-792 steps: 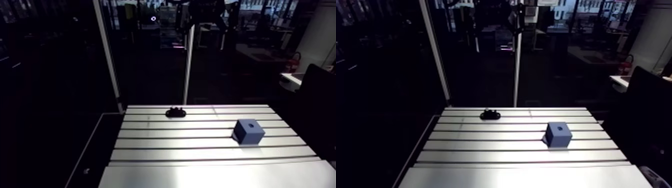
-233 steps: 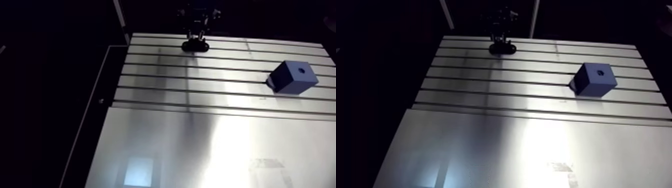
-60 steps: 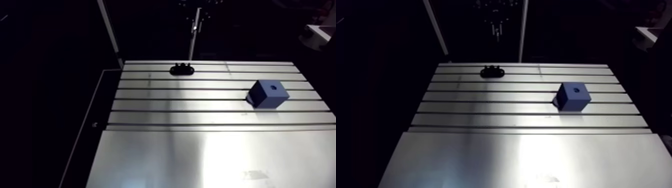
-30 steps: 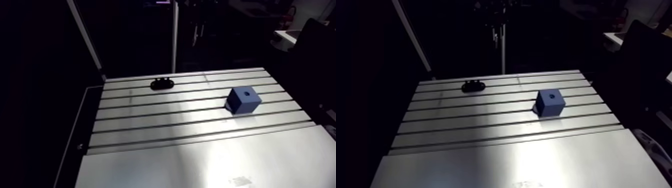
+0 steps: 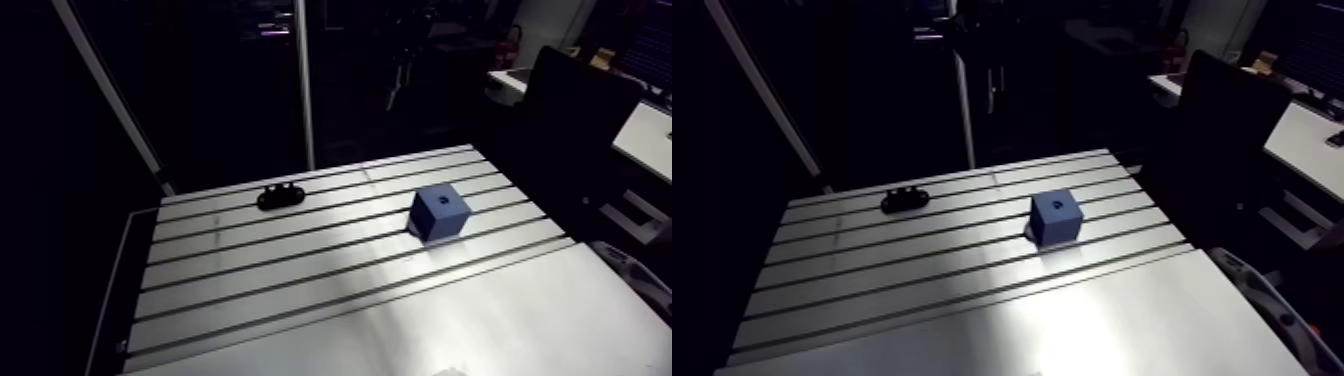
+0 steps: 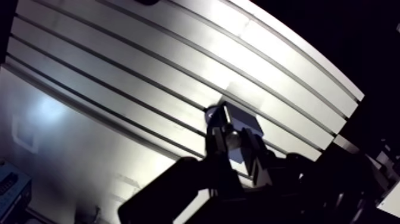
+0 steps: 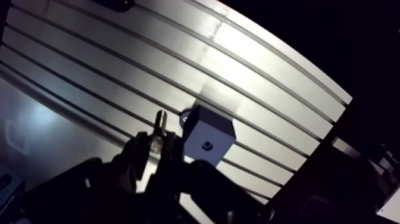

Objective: Pick up the M10 bolt and insert it into the hex recess until seated.

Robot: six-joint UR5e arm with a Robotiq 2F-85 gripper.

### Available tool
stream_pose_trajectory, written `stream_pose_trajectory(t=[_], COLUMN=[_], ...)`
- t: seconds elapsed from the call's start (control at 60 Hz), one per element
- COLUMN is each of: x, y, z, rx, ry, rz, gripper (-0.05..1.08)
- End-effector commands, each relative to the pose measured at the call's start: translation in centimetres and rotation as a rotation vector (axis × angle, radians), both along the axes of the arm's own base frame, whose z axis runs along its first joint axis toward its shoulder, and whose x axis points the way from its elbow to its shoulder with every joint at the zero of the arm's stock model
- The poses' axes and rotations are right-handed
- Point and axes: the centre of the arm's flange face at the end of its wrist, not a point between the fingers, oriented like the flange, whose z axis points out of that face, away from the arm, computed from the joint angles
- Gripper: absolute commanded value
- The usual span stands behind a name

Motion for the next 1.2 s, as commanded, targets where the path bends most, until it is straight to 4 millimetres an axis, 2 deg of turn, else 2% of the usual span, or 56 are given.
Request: stream_pose_trajectory(t=[0.017, 0.117, 0.467, 0.633, 0.85, 1.067, 1.2], x=[2.3, 2.8, 2.6, 2.8, 3.1, 3.6, 4.2], y=[2.2, 2.6, 3.3, 3.3, 3.4, 3.6, 4.9], z=[-0.1, -0.2, -0.1, -3.0, -5.4, -6.6, -7.3], rx=[0.001, 0.048, 0.129, 0.120, 0.127, 0.119, 0.116], ry=[-0.049, -0.070, -0.099, -0.137, -0.119, -0.140, -0.144], rz=[0.051, 0.054, 0.067, 0.064, 0.055, 0.051, 0.030], gripper=[0.87, 0.86, 0.86, 0.86, 0.86, 0.86, 0.89])
